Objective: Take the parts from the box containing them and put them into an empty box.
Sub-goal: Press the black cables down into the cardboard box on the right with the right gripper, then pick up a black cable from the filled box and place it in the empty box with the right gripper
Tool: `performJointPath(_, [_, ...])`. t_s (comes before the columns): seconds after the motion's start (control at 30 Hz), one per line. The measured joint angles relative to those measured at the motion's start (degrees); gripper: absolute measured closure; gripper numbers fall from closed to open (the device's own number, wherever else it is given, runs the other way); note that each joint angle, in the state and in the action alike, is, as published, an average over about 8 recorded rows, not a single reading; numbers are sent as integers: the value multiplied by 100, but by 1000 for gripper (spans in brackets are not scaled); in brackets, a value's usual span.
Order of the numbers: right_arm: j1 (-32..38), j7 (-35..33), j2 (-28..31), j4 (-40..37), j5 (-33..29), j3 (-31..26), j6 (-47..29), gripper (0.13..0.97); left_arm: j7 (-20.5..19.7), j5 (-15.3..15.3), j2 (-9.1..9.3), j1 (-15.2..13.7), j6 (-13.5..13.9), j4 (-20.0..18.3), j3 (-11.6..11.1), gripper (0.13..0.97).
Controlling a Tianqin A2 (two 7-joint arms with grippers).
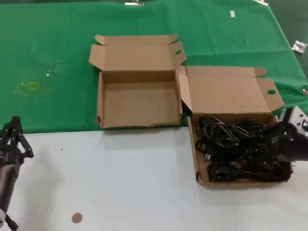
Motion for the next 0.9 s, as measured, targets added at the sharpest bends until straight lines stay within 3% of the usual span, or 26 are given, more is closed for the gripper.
performJointPath(0.23, [-76,98,41,108,-9,97,-35,840,0,0,0,0,0,0,0,945])
performJointPath(0.53, [-101,239,199,306,26,260,-118,892,0,0,0,0,0,0,0,945])
performJointPath(0.9, [76,371,366,489,85,484,-185,893,0,0,0,0,0,0,0,945])
